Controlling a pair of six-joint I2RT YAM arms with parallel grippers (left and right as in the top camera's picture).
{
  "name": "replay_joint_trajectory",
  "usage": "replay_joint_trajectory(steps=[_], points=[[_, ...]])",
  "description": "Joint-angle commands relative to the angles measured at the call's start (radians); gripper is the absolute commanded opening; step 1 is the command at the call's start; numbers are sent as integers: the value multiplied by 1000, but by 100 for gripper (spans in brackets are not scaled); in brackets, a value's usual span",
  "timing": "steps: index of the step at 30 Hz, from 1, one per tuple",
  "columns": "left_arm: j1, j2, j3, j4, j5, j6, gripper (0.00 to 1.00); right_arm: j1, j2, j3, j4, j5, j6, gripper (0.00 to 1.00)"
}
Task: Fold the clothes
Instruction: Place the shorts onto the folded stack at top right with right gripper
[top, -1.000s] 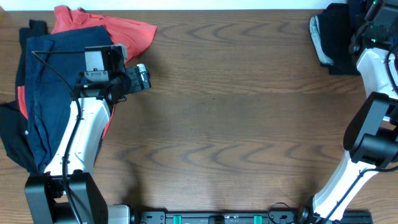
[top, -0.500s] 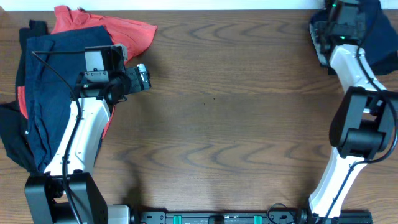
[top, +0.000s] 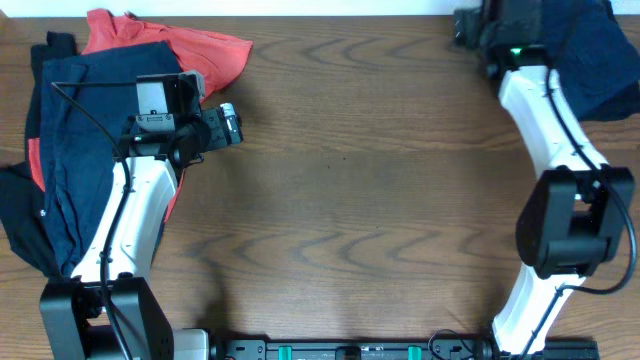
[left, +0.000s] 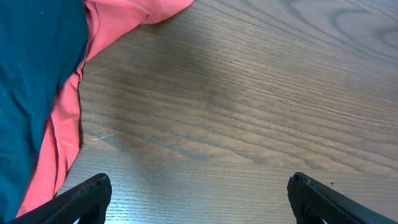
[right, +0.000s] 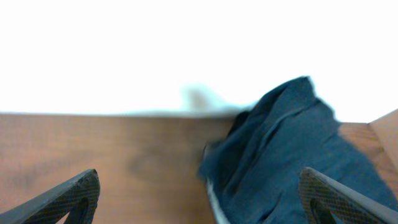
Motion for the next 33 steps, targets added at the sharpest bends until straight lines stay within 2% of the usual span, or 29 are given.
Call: replay_joint_trajectory(steps=[1,6,16,27,33], points=[[4,17,-2,-3,-13,8,92,-93,-2,14,40,-92,131,99],[4,17,-2,-3,-13,8,92,-184,59,14,179,-123,193,99],[4,17,-3,-8,-13,7,92,-267,291,14,463,-113,199,99],[4,17,-3,-21,-13,7,92,-319,513,14,454,-127,228,99],[4,17,-3,-21,-13,7,92,-314,484,25,440,-126,161,99]])
